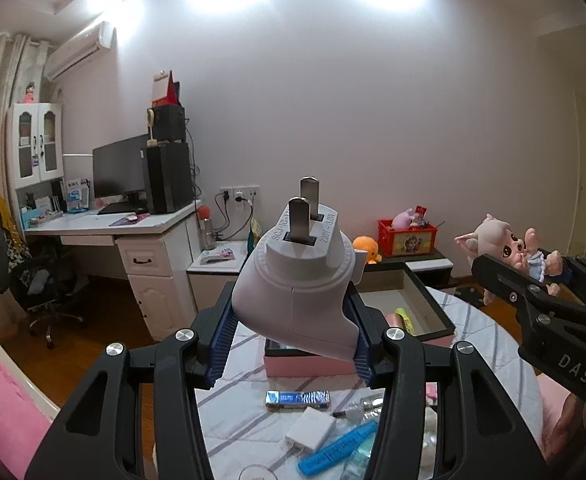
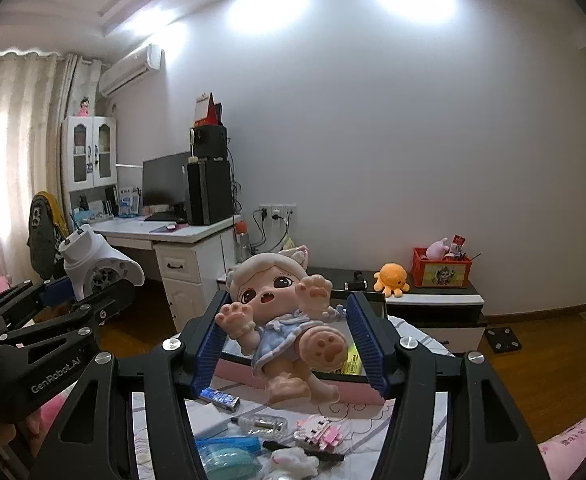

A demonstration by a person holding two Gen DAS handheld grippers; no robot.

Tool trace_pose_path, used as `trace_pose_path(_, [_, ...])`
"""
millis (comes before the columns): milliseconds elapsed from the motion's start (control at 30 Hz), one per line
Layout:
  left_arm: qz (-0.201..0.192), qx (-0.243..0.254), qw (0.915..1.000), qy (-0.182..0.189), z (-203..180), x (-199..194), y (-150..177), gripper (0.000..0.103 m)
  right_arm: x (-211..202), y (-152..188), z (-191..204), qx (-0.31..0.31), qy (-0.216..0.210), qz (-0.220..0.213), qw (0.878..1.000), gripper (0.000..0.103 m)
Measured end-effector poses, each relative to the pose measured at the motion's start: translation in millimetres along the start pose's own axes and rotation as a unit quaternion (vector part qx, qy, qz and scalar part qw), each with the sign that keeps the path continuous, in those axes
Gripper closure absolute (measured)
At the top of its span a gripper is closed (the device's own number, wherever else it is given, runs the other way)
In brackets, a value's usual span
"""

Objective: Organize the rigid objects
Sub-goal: 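Lower the plug adapter and doll into the pink box and release both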

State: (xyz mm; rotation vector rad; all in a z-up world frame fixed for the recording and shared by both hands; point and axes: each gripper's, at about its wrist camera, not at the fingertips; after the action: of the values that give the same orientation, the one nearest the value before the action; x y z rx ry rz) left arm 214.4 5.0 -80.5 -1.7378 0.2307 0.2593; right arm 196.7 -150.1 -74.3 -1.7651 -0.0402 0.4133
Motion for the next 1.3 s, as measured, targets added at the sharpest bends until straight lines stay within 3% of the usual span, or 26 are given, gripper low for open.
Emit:
trace_pose_path(133, [0.03,-0.001,0.9995,0.011,0.9,42.5,-4.2,0.052,36.7,1.2,-11.7,0.004,-0.009,0.026,1.0,0.042])
trace_pose_path(367, [0.126,0.007,0.9917,0.026,1.6,148.1,-2.7,0.052,124.6,20.6,-35.8,0.008,-0.017,0.107,0.994,0.042])
trace_pose_path(467, [0.179,0.017,0.9834,0.027,-2.0,197.0,7.3,0.052,158.9,34.4,-39.5,0.009,-0.024,0.146,0.989,0.042])
trace_pose_path(700, [0.253,0.037,0.9667,0.008,-8.1,259.5,32.4,0.052,217.7,59.1,-29.6,-0.005,-0.044,0.219,0.975,0.042])
trace_pose_path(867, [0.248,0.044,0.9676,-0.009,-10.3,265.5,33.8,0.049,234.2,67.8,-28.5,-0.019,-0.034,0.238,0.97,0.04])
trace_pose_path(1000, [0.235,0.029,0.9714,-0.008,-0.1,252.1,29.1,0.032,224.2,60.3,-34.7,-0.004,-0.02,0.218,0.976,0.024])
trace_pose_path(1067, [0.227,0.024,0.9735,-0.007,4.8,241.9,25.2,0.027,216.4,54.9,-39.5,0.004,-0.02,0.21,0.977,0.023])
trace_pose_path(1167, [0.201,0.013,0.9795,-0.008,10.7,215.8,14.2,0.017,194.2,45.1,-44.6,0.019,-0.016,0.191,0.981,0.023])
trace_pose_path(1300, [0.138,0.013,0.9904,-0.002,13.3,155.9,-0.9,0.002,150.6,30.5,-45.0,0.028,-0.012,0.153,0.988,0.023])
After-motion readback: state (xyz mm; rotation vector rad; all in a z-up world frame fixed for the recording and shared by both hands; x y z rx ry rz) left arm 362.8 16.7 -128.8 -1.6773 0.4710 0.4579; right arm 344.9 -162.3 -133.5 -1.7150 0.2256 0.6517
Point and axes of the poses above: each gripper's, at about its wrist camera, not at the fingertips, and x roughly the way its jaws point, z to its left, y to its underside, and after that the axes turned 13 degrees about -x, right-handed
